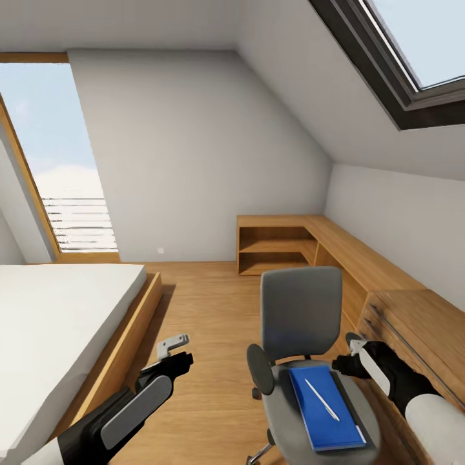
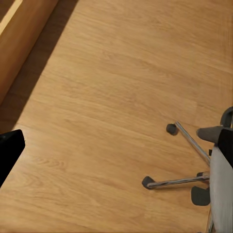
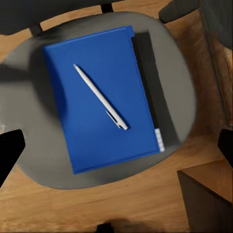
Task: In the bedroom, organize the workspace by keeping the computer under the desk, ensuring the monitor is on the desk, placing the keyboard on the desk next to the monitor, placing the mouse on the desk next to the keyboard, moving the folder from the swivel chair onto the desk next to the mouse, stacking the notebook on top of the folder with the pen on top of the notebook, and positioning the swivel chair next to the desk.
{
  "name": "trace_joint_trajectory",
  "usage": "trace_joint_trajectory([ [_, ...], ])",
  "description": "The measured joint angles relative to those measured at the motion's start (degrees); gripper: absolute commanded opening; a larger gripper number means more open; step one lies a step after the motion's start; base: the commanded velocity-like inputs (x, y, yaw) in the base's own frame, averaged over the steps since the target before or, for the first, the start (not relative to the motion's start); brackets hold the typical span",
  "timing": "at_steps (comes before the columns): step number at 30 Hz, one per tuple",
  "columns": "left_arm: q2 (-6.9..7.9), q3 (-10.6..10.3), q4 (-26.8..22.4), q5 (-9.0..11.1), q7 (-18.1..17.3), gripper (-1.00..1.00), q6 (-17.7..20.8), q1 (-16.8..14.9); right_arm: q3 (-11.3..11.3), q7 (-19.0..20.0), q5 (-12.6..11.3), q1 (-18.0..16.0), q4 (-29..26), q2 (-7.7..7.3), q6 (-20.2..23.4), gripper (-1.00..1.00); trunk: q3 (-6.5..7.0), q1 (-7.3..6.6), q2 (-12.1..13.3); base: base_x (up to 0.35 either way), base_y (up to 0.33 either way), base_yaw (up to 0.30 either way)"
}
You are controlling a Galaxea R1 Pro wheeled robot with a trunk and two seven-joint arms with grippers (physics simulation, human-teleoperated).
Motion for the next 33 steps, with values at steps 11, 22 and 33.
trace_joint_trajectory([
  [11,0.08,-1.28,1.51,0.08,-0.03,1.00,0.01,0.01,-0.11,1.32,0.31,-0.33,0.03,1.83,3.18,1.00,0.00,0.00,0.00,0.000,0.000,0.015],
  [22,0.02,-1.59,1.87,0.11,-0.04,1.00,-0.03,0.02,-0.13,1.29,0.77,-0.29,0.36,2.05,3.08,1.00,-0.04,0.00,0.00,0.000,-0.002,0.212],
  [33,-0.77,-2.71,4.82,0.06,-0.03,1.00,-0.08,0.01,0.02,1.69,9.16,-0.17,0.86,2.11,-0.03,1.00,-0.10,-0.02,0.00,0.096,-0.182,0.041],
])
